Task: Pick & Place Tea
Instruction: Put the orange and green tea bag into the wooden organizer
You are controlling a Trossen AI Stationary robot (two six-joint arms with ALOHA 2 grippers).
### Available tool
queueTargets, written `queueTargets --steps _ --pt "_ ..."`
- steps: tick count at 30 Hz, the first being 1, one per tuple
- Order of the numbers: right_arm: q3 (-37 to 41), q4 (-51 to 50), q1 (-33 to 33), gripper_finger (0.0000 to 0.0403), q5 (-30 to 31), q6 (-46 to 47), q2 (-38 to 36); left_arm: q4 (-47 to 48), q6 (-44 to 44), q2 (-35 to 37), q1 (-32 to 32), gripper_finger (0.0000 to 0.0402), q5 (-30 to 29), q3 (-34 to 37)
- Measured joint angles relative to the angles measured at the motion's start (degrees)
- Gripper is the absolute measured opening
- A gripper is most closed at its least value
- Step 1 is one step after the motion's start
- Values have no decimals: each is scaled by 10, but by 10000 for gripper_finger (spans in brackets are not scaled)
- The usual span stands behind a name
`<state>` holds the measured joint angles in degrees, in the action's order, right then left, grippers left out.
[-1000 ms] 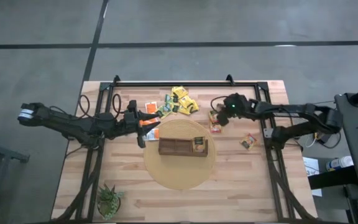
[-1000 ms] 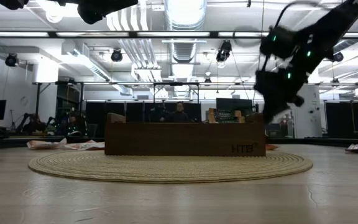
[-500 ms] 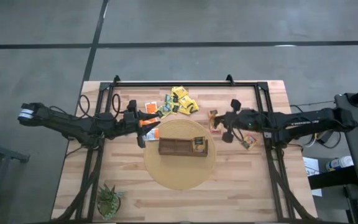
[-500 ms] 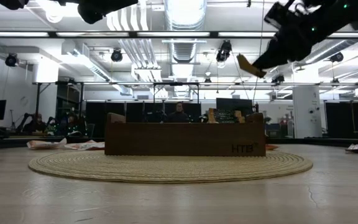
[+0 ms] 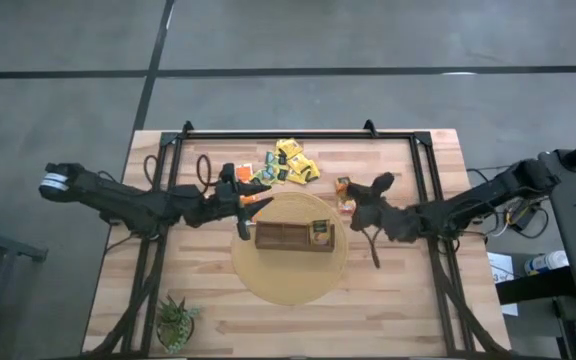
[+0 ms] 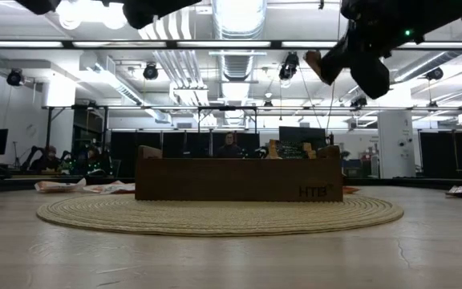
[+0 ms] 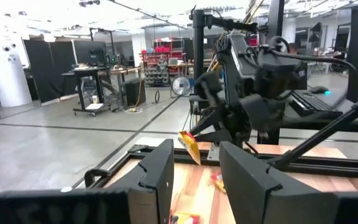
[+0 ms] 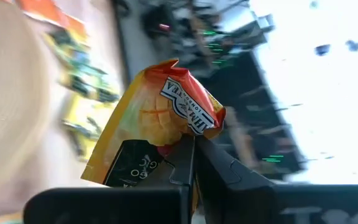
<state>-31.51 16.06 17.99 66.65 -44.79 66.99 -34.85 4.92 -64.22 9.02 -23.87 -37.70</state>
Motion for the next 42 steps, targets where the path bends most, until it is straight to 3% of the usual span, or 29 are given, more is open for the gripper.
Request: queueTargets --steps 5,12,17,25,33,42 --pt "-6 166 29 8 91 -179 76 1 10 -58 0 124 0 -40" --pt "-77 169 23 8 108 -184 159 0 13 -148 -1 124 -1 -110" --pt "-114 172 21 8 116 -184 194 20 8 -203 -2 124 -33 -155" --pt "-120 171 23 8 115 -182 194 61 -9 -262 -3 124 -82 -212" --pt "-120 172 28 8 113 -186 194 63 -13 -311 -6 124 -83 -254" --pt "-121 173 35 8 110 -194 194 73 0 -327 -11 124 -125 -267"
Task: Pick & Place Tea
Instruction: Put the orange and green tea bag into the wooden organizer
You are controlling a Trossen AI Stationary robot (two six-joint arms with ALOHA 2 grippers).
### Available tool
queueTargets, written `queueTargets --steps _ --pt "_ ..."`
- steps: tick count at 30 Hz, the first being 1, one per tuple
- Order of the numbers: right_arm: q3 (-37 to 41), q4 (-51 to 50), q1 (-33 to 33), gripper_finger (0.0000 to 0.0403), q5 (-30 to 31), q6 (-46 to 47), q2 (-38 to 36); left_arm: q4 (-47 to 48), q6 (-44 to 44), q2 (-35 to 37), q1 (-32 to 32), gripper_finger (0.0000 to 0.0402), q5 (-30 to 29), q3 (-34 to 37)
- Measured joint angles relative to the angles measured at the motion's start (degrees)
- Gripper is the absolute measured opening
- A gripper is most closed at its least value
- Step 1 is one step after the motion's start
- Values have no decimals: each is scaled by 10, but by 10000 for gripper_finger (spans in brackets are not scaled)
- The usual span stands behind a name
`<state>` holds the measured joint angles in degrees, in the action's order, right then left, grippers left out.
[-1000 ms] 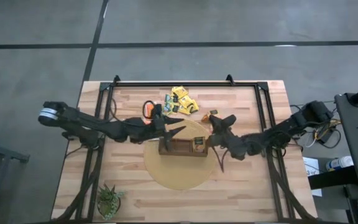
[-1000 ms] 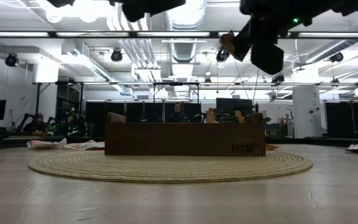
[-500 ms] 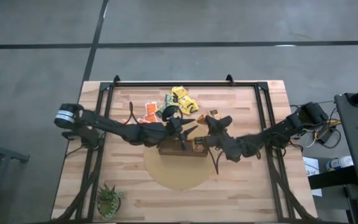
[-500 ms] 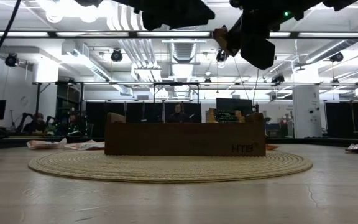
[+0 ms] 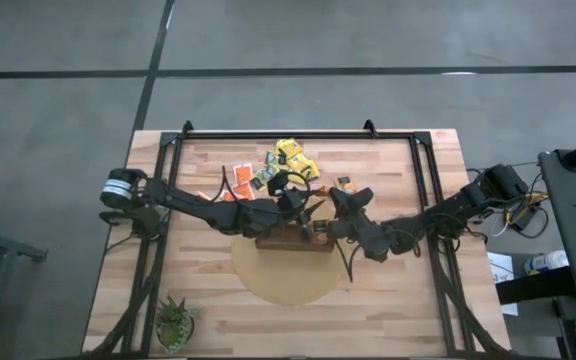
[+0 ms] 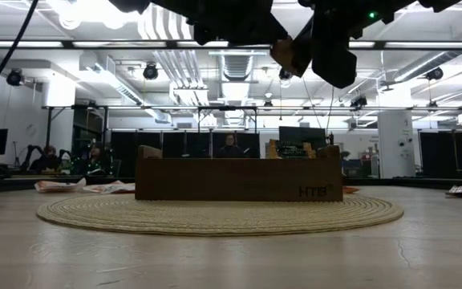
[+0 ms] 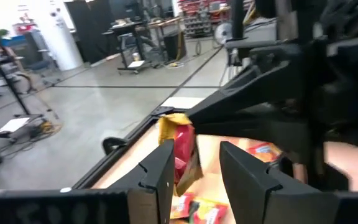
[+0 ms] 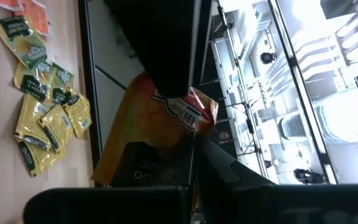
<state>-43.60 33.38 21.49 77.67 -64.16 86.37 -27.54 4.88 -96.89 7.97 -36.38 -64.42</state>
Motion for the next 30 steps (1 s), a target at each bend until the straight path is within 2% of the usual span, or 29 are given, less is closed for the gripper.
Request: queueTargets --steps 4,9,17,23,30 --pt "0 0 0 8 -3 0 0 8 4 5 0 124 -36 0" --pt "0 0 0 8 -3 0 0 11 10 5 0 124 -47 0" --pt "0 1 0 8 -3 0 0 17 -16 5 -1 124 18 0" --pt "0 3 0 8 -20 10 0 20 -19 6 -7 122 22 0" --pt "0 7 0 8 -42 17 0 32 -23 6 -12 97 24 0"
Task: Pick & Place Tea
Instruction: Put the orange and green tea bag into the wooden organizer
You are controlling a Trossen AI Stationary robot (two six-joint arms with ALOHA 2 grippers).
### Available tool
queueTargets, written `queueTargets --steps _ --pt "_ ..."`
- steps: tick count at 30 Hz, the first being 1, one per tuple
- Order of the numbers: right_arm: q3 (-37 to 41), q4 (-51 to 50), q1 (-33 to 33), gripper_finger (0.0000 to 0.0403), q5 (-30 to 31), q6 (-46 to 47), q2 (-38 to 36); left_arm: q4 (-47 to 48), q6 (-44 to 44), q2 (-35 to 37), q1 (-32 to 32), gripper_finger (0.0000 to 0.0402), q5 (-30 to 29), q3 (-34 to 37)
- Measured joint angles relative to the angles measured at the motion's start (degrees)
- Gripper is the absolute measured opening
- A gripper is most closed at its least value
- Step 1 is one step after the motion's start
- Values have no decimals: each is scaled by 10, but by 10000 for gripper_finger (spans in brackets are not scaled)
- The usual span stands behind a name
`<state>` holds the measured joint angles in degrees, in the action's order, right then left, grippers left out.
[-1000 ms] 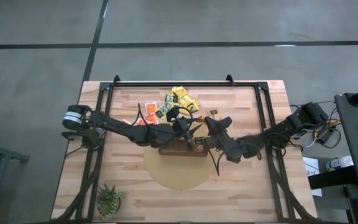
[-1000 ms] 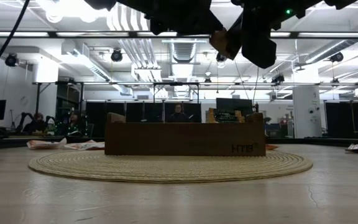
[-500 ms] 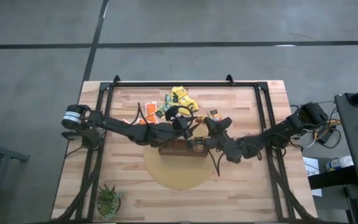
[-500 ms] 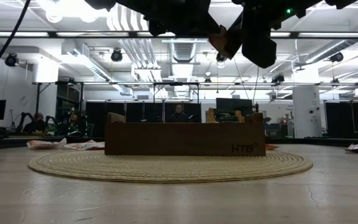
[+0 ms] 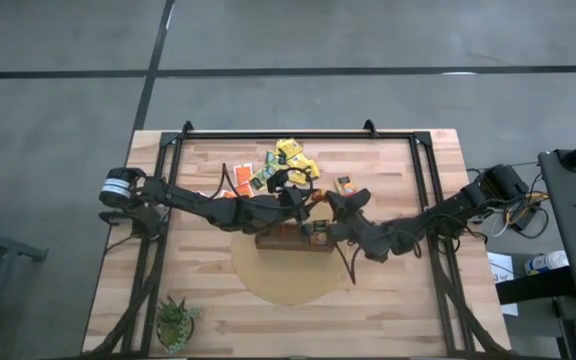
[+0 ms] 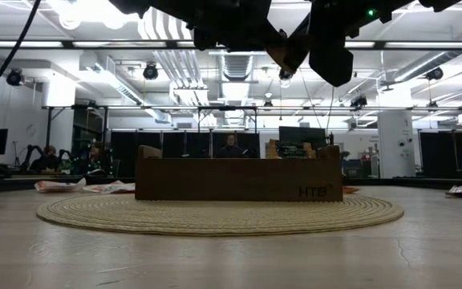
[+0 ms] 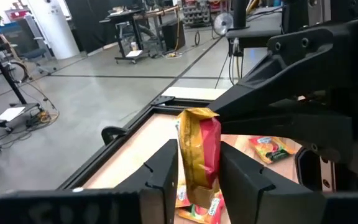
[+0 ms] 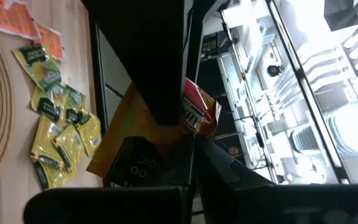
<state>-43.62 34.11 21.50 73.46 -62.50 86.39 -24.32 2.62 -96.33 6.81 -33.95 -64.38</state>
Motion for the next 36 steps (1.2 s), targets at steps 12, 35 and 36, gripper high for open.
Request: queueTargets --steps 12,35,36 --pt "0 7 0 9 0 68 0 3 18 1 0 15 13 0" --pt "-19 10 36 213 41 146 -41 33 81 13 0 14 -40 0" --pt "-16 9 40 218 41 151 -51 44 80 20 0 14 -46 2"
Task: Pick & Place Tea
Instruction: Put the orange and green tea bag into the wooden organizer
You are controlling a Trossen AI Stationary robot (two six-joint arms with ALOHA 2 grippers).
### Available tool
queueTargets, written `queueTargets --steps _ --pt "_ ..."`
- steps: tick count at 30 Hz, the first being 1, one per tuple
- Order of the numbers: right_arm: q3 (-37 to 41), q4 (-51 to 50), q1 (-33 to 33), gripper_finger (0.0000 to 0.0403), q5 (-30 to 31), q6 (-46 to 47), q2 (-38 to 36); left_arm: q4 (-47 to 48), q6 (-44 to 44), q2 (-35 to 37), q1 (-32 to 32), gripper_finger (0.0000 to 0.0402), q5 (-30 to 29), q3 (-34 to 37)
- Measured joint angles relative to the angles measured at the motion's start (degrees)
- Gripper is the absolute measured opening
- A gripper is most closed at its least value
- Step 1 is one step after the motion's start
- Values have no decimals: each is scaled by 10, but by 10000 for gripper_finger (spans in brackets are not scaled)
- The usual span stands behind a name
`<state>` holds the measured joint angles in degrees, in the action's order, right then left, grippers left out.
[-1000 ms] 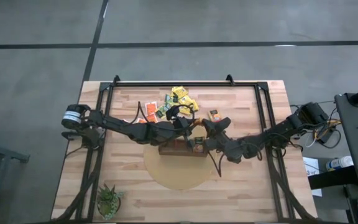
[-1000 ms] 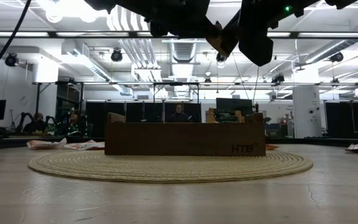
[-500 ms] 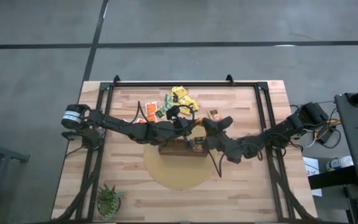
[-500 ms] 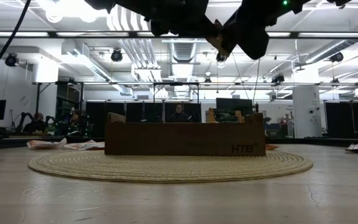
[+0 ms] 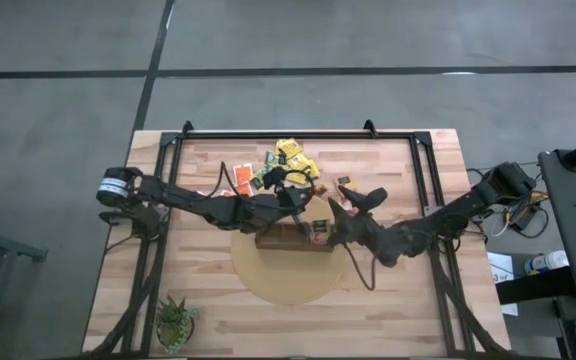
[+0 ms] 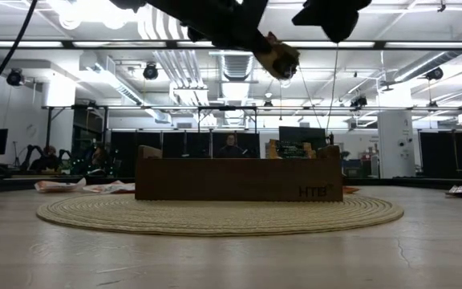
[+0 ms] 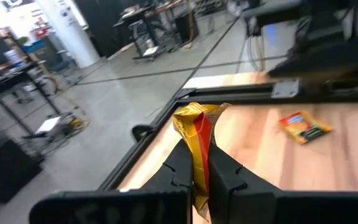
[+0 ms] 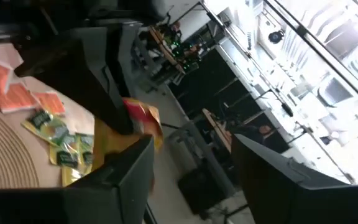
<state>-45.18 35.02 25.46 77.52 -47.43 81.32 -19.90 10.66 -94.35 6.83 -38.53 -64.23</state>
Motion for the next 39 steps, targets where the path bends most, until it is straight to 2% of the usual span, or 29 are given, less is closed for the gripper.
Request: queueTargets --steps 4,8,11,14,17,19,24,39 --pt "23 -17 12 231 -19 45 -51 4 -6 32 1 14 -4 24" --pt "69 -33 11 235 -130 132 -123 -46 -5 71 4 14 6 65" --pt "105 -31 -7 233 -270 195 -179 -161 -4 92 5 14 63 116" --pt "130 -27 -39 229 -393 266 -226 -320 -1 100 5 14 135 172" --pt "153 0 -74 225 -460 341 -255 -487 -2 93 5 14 201 221" --pt "169 41 -95 224 -490 379 -259 -575 -2 83 6 14 219 247" --pt "199 130 -120 224 -520 413 -244 -684 0 49 6 18 227 262" --pt "172 305 -121 224 -522 413 -81 -675 1 -59 5 15 241 171"
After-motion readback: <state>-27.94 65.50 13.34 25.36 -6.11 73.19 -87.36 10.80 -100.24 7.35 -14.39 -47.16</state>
